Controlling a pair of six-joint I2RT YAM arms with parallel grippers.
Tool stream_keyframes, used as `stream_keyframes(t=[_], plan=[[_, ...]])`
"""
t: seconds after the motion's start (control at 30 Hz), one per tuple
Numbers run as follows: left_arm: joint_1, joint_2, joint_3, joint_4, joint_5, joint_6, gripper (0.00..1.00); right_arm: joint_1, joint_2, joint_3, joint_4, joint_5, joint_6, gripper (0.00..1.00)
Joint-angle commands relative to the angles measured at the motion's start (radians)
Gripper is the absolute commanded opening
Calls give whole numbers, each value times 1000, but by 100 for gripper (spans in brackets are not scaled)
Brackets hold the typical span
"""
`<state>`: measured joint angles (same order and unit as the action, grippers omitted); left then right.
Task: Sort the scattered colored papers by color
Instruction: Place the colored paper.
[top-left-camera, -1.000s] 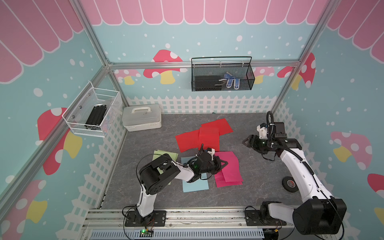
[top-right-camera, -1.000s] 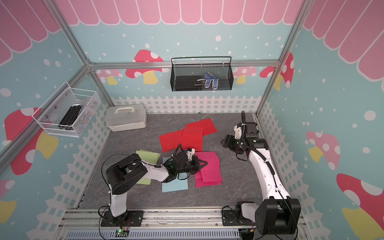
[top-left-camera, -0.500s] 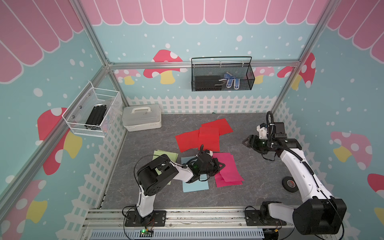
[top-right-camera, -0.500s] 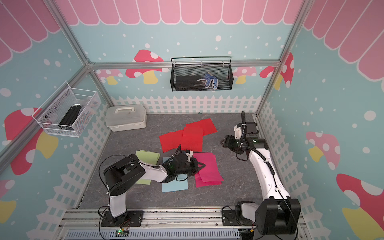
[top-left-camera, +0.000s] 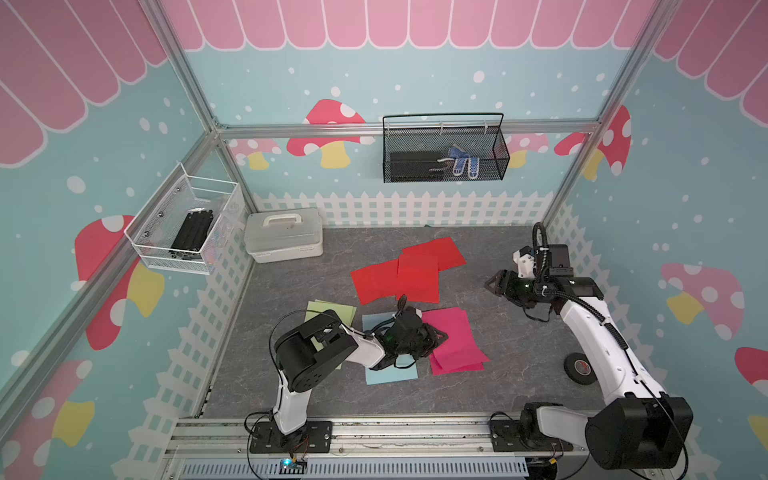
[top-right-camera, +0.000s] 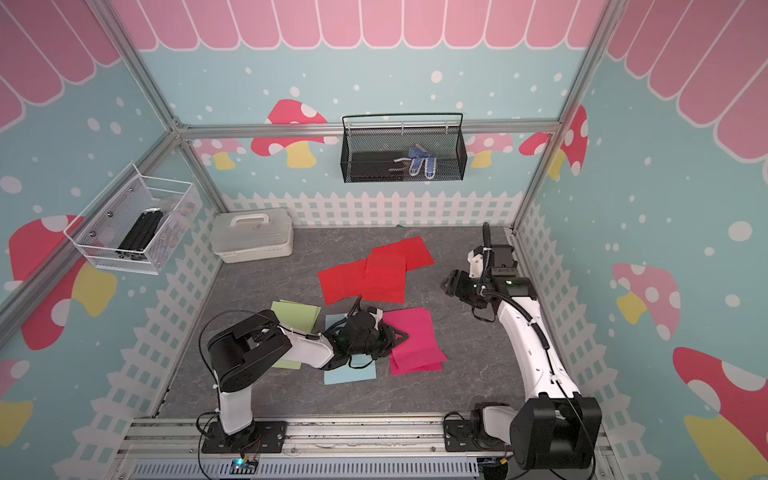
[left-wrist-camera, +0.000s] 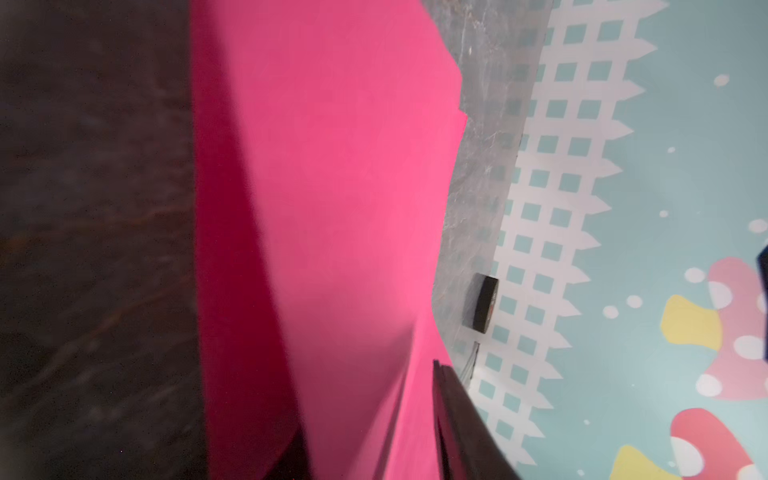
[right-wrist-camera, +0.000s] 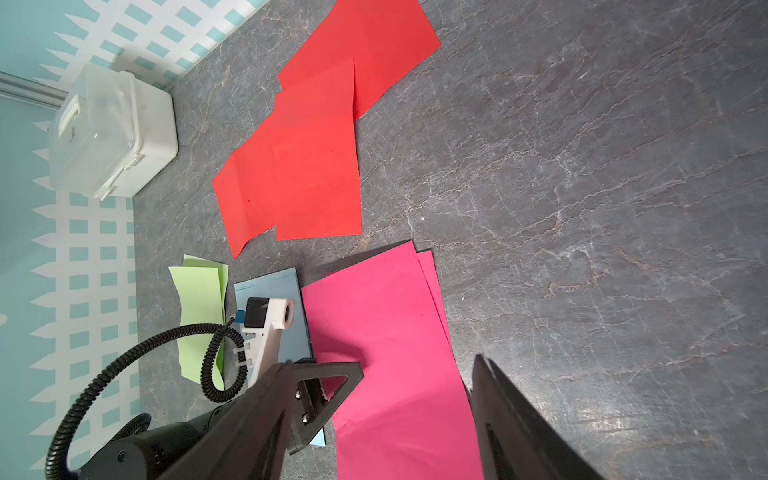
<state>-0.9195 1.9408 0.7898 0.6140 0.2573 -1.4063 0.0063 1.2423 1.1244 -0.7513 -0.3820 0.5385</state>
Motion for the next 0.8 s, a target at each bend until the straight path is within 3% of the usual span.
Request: stream_keyframes(t=[0.0,0.17,0.33,0.77], plan=[[-10,-43,-7,-40,-15,16,65,-4,5,-17,4,-1,-12,70],[-12,-69,0,-102,-21,39,77,-5,10,-18,4,-1,-9,70],[-11,-106,19,-208,-37,76,99,-5,20,-26,4,-5,0,70],[-19,-188,143,-485,-70,219,99,-5,36,-44,4,-4,9,68]])
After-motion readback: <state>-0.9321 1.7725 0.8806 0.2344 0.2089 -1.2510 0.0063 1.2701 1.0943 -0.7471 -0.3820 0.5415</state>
